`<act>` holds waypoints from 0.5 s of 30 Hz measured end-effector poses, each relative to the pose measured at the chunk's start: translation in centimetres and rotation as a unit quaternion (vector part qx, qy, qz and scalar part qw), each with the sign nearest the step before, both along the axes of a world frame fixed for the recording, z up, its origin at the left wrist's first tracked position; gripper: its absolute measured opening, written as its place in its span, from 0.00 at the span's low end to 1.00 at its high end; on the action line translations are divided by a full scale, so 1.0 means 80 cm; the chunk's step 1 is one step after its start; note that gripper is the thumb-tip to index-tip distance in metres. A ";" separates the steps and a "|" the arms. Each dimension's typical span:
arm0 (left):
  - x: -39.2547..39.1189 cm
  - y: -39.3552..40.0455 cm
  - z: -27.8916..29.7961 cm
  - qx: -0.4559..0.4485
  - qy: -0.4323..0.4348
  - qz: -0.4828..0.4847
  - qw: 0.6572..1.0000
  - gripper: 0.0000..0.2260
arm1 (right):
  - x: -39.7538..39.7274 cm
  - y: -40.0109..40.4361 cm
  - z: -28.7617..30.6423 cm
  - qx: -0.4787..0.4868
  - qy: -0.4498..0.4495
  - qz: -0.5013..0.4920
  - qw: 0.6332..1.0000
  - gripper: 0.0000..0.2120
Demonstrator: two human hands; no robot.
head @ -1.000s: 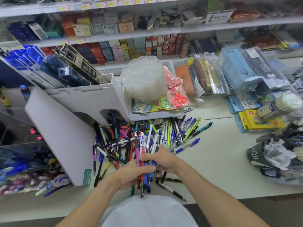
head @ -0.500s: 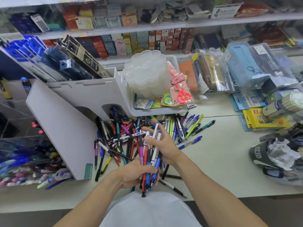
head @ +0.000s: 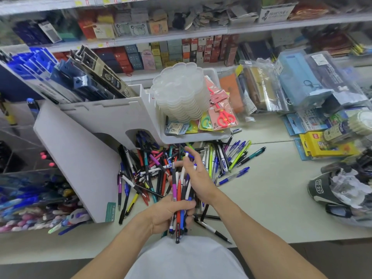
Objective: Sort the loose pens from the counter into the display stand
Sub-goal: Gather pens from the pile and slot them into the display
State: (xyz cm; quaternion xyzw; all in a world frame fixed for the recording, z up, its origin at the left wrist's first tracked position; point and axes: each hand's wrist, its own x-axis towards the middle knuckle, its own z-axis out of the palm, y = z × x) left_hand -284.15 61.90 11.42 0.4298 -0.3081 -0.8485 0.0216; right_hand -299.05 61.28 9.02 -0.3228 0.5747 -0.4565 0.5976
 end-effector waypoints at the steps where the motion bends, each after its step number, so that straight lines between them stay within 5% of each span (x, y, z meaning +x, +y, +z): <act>1: 0.001 -0.001 0.000 -0.001 -0.002 -0.007 1.000 0.10 | -0.001 -0.001 0.002 -0.019 0.018 -0.021 0.999 0.17; 5: 0.001 0.004 -0.006 -0.001 -0.020 -0.041 0.999 0.09 | -0.006 -0.009 0.007 -0.044 0.014 -0.088 0.995 0.13; 10: 0.007 0.006 -0.009 0.024 0.003 -0.004 1.000 0.19 | 0.000 0.000 0.001 -0.002 0.069 0.054 0.996 0.24; 15: 0.006 0.011 -0.006 0.050 0.018 0.040 0.998 0.18 | 0.004 0.010 0.005 -0.004 0.051 0.085 0.995 0.14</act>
